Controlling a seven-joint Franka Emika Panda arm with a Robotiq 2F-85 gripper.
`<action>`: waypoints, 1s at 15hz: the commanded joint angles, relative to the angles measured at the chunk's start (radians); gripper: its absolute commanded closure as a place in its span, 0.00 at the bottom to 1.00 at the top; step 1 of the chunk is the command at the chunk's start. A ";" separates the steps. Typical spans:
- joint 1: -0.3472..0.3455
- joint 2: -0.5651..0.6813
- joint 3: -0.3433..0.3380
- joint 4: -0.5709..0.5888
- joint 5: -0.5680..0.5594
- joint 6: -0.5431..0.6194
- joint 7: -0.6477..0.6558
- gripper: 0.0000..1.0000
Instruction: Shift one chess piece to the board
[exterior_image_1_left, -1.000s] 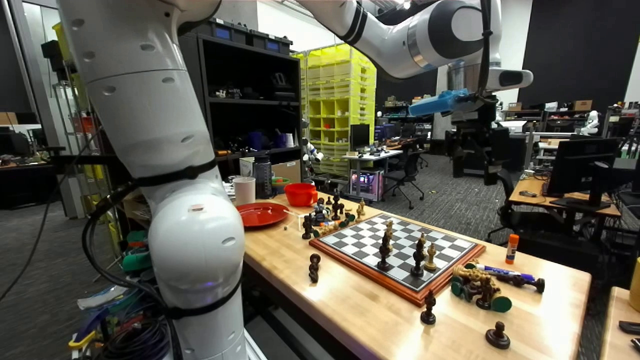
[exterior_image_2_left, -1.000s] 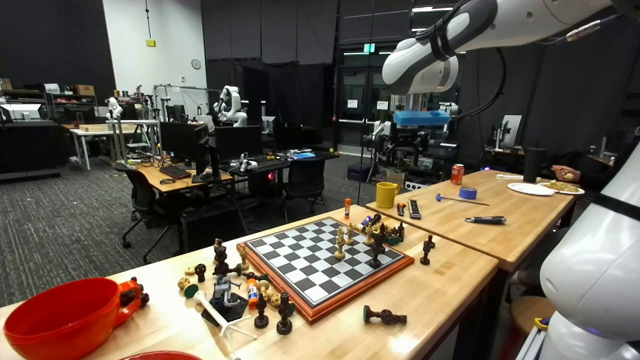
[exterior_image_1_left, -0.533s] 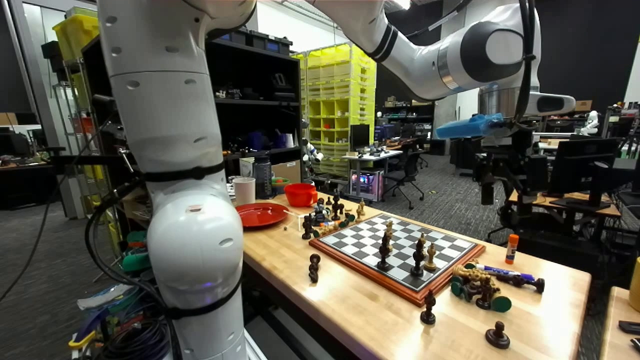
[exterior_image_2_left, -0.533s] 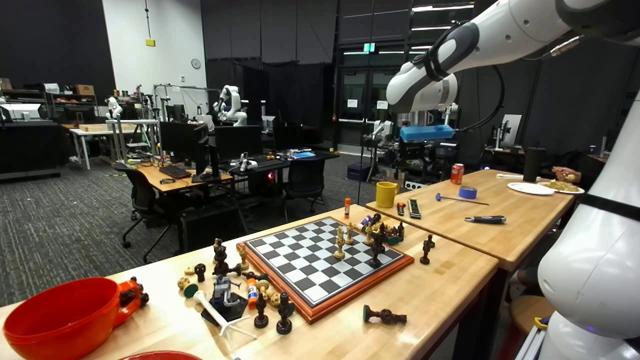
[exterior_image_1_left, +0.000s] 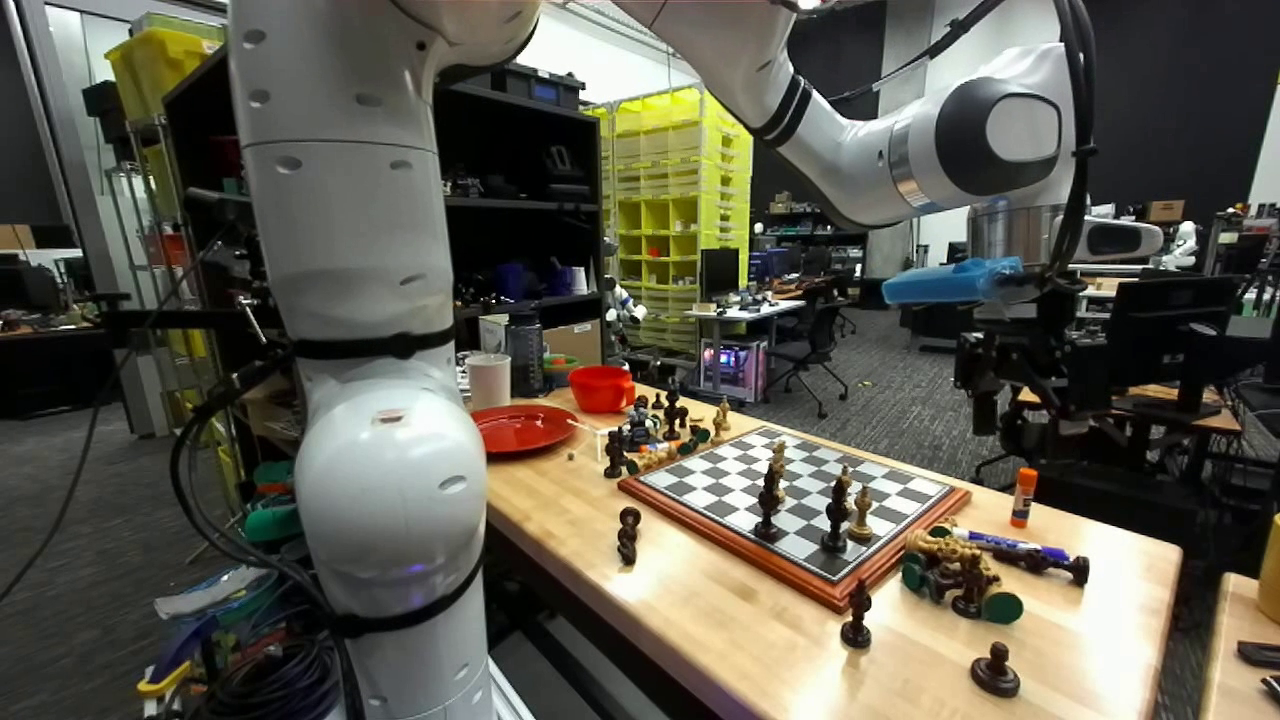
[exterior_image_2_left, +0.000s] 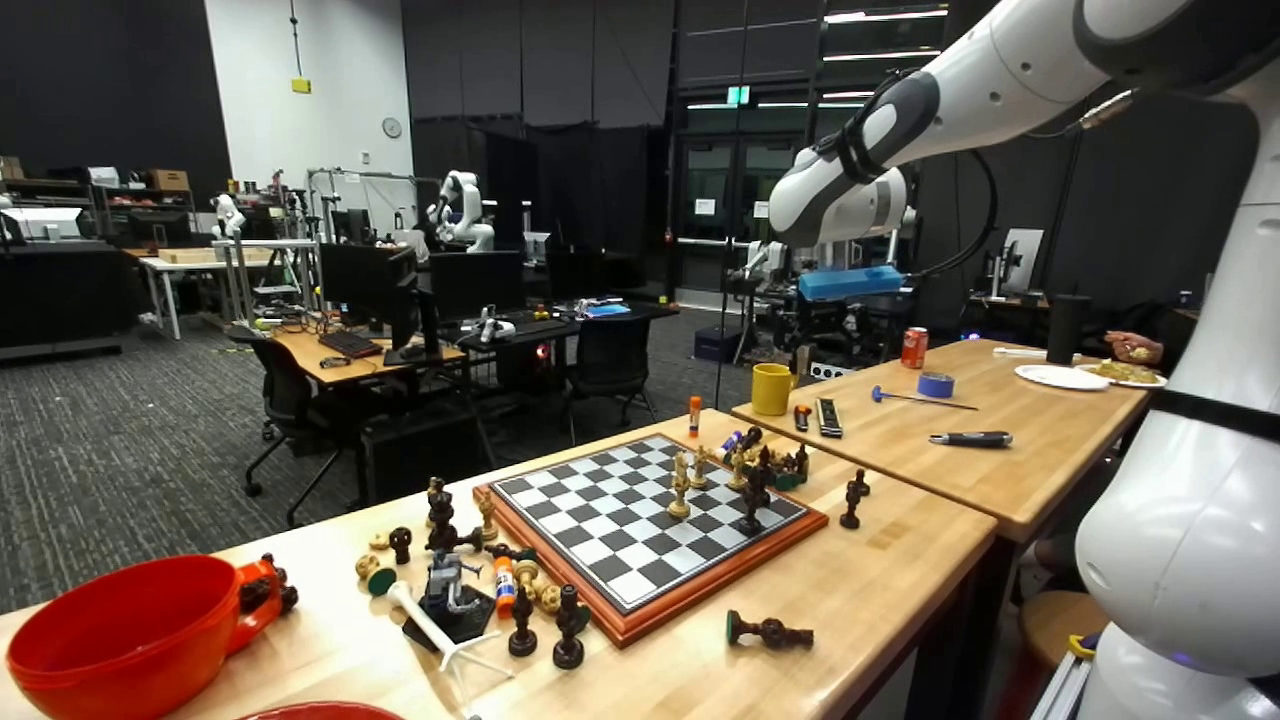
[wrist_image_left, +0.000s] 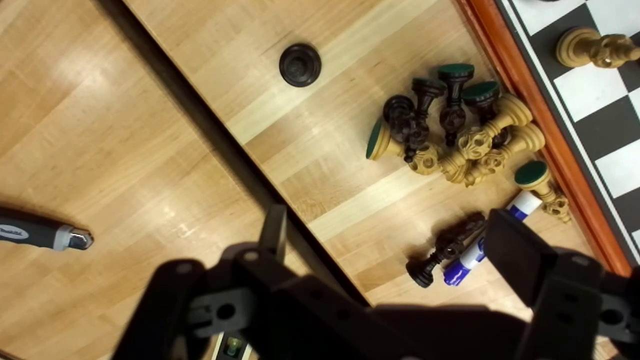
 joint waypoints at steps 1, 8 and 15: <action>0.007 0.002 -0.004 -0.004 -0.012 0.005 -0.005 0.00; 0.003 0.083 -0.013 -0.025 0.016 0.061 -0.031 0.00; 0.003 0.144 -0.019 -0.015 0.033 0.050 -0.056 0.00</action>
